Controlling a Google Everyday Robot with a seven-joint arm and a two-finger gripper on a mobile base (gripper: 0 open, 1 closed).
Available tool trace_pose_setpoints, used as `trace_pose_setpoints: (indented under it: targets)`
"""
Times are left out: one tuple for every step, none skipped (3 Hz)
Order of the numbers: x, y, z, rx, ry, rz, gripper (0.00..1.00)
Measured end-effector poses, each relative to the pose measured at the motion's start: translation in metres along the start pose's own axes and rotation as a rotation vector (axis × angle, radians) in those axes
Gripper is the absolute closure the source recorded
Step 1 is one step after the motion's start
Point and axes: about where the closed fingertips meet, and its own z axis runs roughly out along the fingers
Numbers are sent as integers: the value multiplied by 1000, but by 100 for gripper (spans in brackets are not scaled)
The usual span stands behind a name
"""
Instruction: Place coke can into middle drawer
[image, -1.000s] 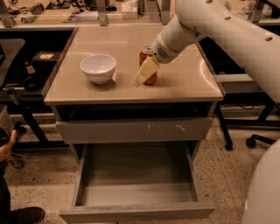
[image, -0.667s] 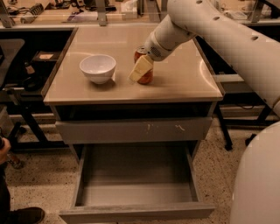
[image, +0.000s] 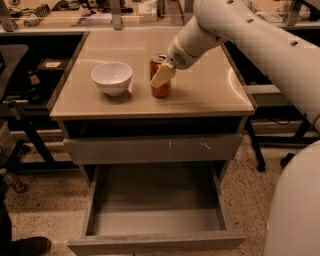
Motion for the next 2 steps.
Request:
trace_pose_setpoints:
  targets:
    - [0, 0, 0, 0, 0, 0, 65]
    - [0, 0, 0, 0, 0, 0, 88]
